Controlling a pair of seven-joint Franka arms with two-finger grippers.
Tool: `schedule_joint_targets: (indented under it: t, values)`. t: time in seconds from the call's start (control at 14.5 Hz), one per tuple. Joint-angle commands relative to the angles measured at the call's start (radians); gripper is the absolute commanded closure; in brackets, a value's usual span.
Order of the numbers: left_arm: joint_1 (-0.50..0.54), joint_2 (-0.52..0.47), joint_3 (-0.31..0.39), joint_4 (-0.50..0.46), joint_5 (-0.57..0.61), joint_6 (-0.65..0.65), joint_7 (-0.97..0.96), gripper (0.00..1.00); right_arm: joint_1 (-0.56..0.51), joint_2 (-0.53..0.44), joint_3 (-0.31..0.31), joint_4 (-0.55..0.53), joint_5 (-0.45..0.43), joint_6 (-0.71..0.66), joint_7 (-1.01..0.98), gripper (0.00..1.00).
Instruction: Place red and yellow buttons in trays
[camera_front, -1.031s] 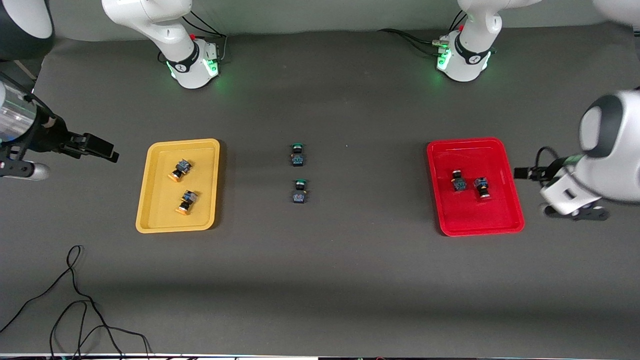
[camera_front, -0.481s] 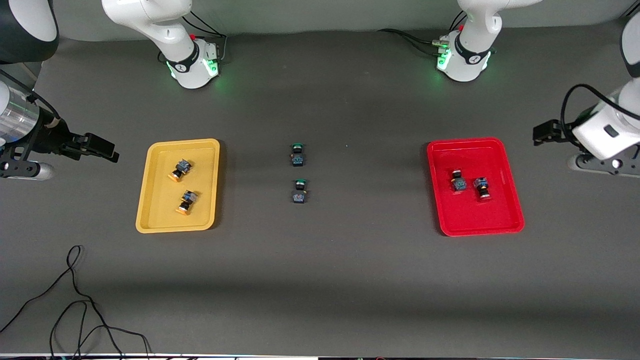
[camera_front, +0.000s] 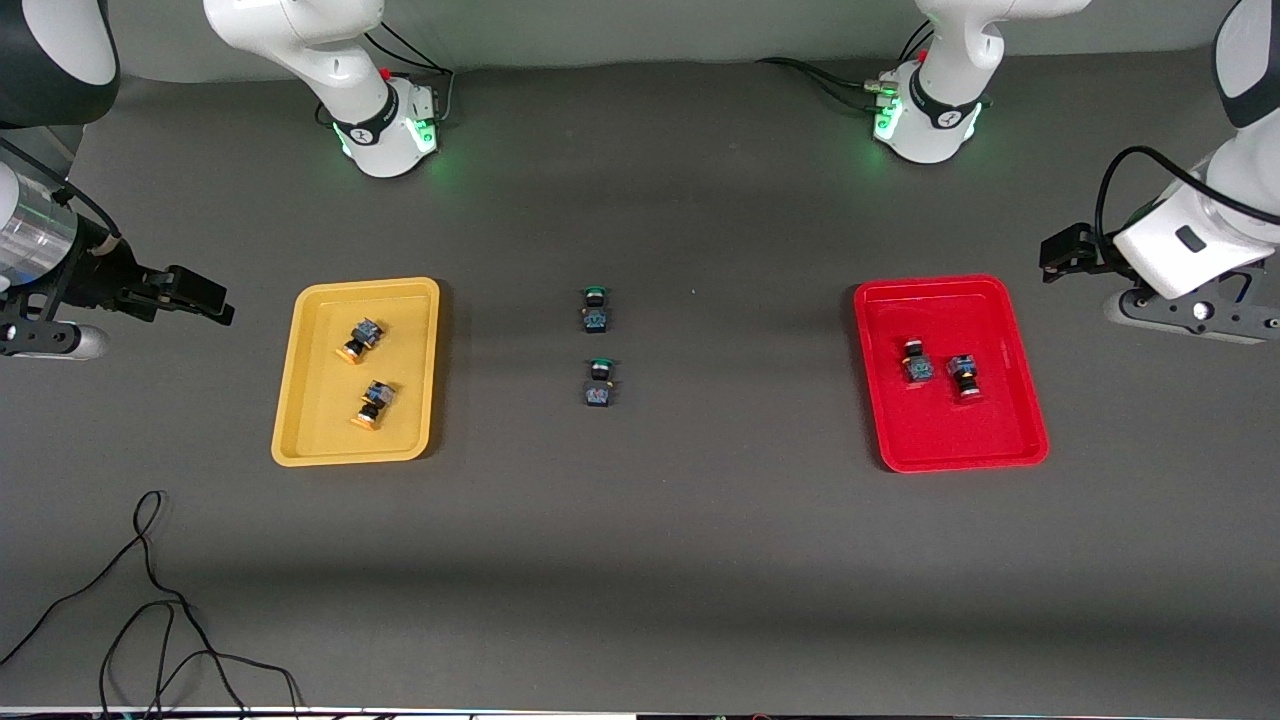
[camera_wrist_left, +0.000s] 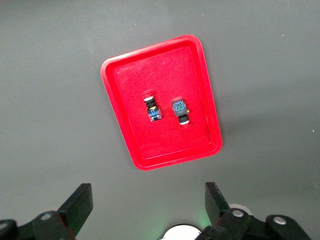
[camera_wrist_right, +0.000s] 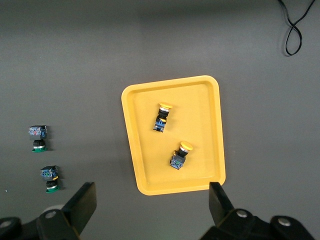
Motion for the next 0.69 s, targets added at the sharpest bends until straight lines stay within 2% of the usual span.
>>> schedule_joint_targets:
  t: [0.0,0.62]
  values:
    - [-0.016,-0.014,0.021,0.003,-0.011,-0.019,-0.006,0.0,-0.007,-0.01,0.011,-0.003,-0.015,0.007,-0.022,0.0]
    - [-0.01,-0.017,0.025,-0.002,-0.036,-0.012,-0.055,0.0,-0.006,-0.007,0.011,0.0,-0.025,0.009,-0.023,0.0]
